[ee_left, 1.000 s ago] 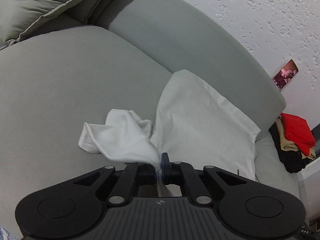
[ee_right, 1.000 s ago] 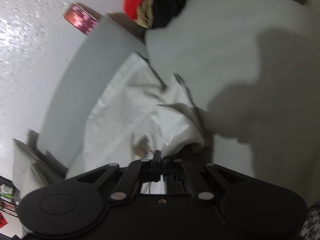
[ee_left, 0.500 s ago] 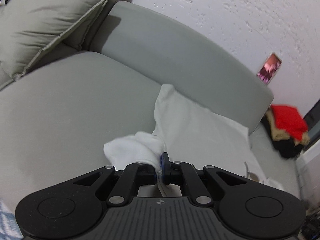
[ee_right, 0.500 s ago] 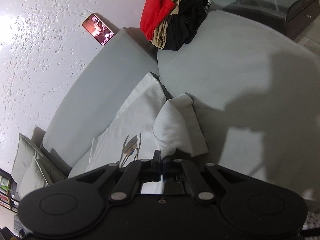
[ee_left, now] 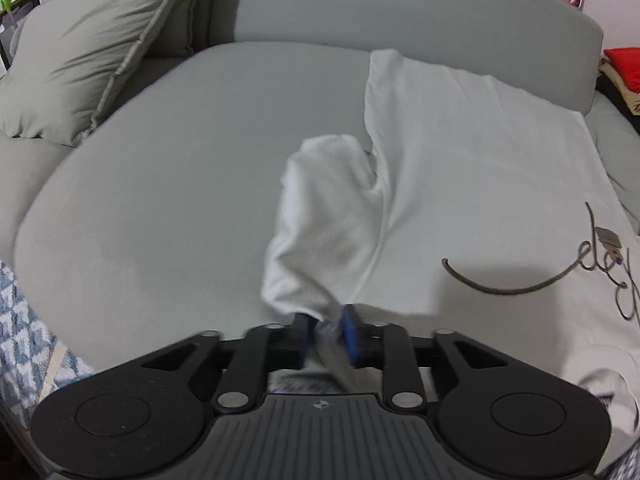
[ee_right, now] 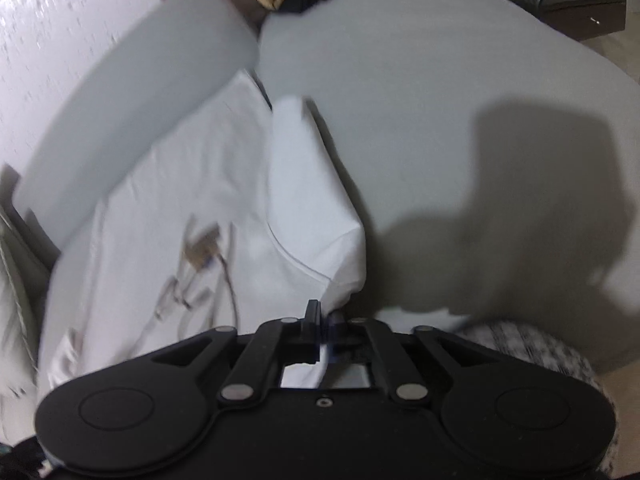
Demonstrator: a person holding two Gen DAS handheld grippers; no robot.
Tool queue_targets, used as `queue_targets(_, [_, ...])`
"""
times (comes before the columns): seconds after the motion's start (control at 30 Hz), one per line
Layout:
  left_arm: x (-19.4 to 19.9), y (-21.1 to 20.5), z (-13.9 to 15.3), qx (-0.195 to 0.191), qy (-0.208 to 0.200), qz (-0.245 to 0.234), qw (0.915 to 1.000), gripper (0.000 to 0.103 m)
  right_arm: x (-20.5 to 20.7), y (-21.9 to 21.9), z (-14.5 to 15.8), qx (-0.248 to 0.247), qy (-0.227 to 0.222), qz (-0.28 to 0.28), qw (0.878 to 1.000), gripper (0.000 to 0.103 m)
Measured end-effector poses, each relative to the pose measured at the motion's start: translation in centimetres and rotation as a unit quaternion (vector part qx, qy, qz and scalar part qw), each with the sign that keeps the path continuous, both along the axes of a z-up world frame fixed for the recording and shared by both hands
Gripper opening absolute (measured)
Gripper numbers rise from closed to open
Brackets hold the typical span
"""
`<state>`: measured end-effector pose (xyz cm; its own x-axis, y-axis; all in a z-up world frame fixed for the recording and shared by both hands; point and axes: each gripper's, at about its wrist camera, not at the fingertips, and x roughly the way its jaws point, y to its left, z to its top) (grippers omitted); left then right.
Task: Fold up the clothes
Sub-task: 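Lay the hoodie flat on the sofa with both tools and open them, then withdraw both open tools above the flattened hoodie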
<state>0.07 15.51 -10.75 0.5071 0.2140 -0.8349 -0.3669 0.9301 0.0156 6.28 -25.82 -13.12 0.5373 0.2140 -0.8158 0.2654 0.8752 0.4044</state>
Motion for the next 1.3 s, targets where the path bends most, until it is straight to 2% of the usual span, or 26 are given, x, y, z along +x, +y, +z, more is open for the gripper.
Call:
queue_targets(0.03, [-0.7,0.3,0.7,0.005,-0.004,0.001,1.0000,0.031,-0.3,-0.2,0.4,-0.005,-0.002,0.009,1.000,0.009])
queue_targets(0.07, [-1.5,0.7,1.6,0.013,-0.010,0.004,0.9999,0.031,-0.7,-0.3,1.2,-0.014,-0.007,0.018,1.000,0.013])
queue_targets(0.13, [-2.8,1.1,3.2,0.027,-0.020,0.009,0.9994,0.040,-1.5,-0.6,2.9,-0.031,-0.024,0.032,0.999,0.031])
queue_targets(0.23, [-3.7,0.8,4.7,0.029,-0.026,0.008,0.9992,0.056,-2.5,-0.6,4.8,-0.035,-0.058,0.041,0.997,0.041])
queue_targets(0.27, [-3.7,0.4,4.8,0.026,-0.023,0.007,0.9994,0.070,-2.6,-0.3,5.0,-0.033,-0.065,0.045,0.996,0.041])
queue_targets(0.3, [-3.5,-0.3,4.7,0.024,-0.014,0.003,0.9996,0.077,-2.7,0.2,5.0,-0.032,-0.070,0.050,0.996,0.041])
queue_targets(0.37, [-3.1,-2.4,4.4,0.027,0.012,-0.014,0.9995,0.077,-3.0,1.4,4.6,-0.035,-0.072,0.075,0.994,0.039])
queue_targets(0.43, [-3.2,-5.1,4.4,0.039,0.025,-0.038,0.9982,0.077,-3.2,2.9,4.2,-0.041,-0.068,0.105,0.991,0.020])
queue_targets(0.57, [-2.8,-8.6,4.2,0.055,-0.022,-0.089,0.9942,0.074,-3.3,4.8,4.3,-0.058,-0.074,0.150,0.984,0.019])
queue_targets(0.63, [-1.4,-9.7,3.2,0.066,-0.032,-0.110,0.9912,0.056,-2.2,5.5,3.8,-0.053,-0.069,0.161,0.983,0.019])
queue_targets(0.67, [-0.4,-10.2,2.4,0.071,-0.029,-0.118,0.9901,0.040,-1.4,6.0,3.4,-0.052,-0.065,0.167,0.983,0.019])
queue_targets(0.7, [0.3,-10.6,1.5,0.072,-0.022,-0.126,0.9892,0.029,-0.7,6.6,2.9,-0.054,-0.063,0.171,0.982,0.019])
queue_targets(0.77, [1.1,-11.4,-0.4,0.065,-0.004,-0.148,0.9869,0.024,0.2,8.0,1.9,-0.061,-0.057,0.184,0.979,0.019])
queue_targets(0.9, [-1.4,-13.3,-2.2,0.085,0.045,-0.206,0.9739,0.019,-1.6,9.4,0.0,-0.076,-0.030,0.224,0.971,0.019])
queue_targets(0.93, [-2.2,-13.4,-2.1,0.077,0.061,-0.214,0.9718,0.019,-2.5,9.3,-0.2,-0.080,-0.022,0.233,0.969,0.019])
queue_targets(0.97, [-2.8,-13.0,-1.8,0.050,0.071,-0.213,0.9732,0.019,-3.4,8.9,0.0,-0.078,-0.005,0.245,0.966,0.019])
queue_targets(1.0, [-3.2,-12.3,-1.5,0.021,0.073,-0.207,0.9754,0.024,-3.7,8.0,0.3,-0.064,0.010,0.244,0.968,0.019])
queue_targets(1.03, [-3.5,-11.7,-1.0,-0.002,0.068,-0.199,0.9777,0.029,-4.0,7.0,0.6,-0.047,0.023,0.237,0.970,0.019])
queue_targets(1.07, [-3.5,-11.2,-0.2,-0.008,0.050,-0.187,0.9811,0.033,-4.2,5.9,0.9,-0.030,0.035,0.230,0.972,0.019])
queue_targets(1.1, [-3.2,-10.9,0.7,-0.005,0.032,-0.175,0.9841,0.034,-4.3,4.6,1.6,-0.015,0.022,0.213,0.977,0.019])
queue_targets(1.13, [-2.8,-10.6,1.5,0.000,0.012,-0.164,0.9863,0.038,-4.1,3.2,2.5,-0.001,-0.004,0.190,0.982,0.025])
queue_targets(1.17, [-2.1,-10.5,2.4,0.005,-0.007,-0.157,0.9875,0.043,-3.6,1.7,3.3,0.012,-0.028,0.165,0.986,0.033])
queue_targets(1.2, [-1.4,-10.5,3.1,0.009,-0.023,-0.154,0.9877,0.045,-2.8,0.2,3.9,0.023,-0.051,0.137,0.989,0.046])
queue_targets(1.23, [-0.4,-10.7,3.5,0.011,-0.032,-0.157,0.9870,0.046,-2.0,-1.4,4.4,0.034,-0.072,0.107,0.991,0.053])
queue_targets(1.3, [1.3,-11.2,3.0,0.007,-0.032,-0.160,0.9866,0.047,-0.3,-4.7,4.0,0.066,-0.066,0.047,0.995,0.056])
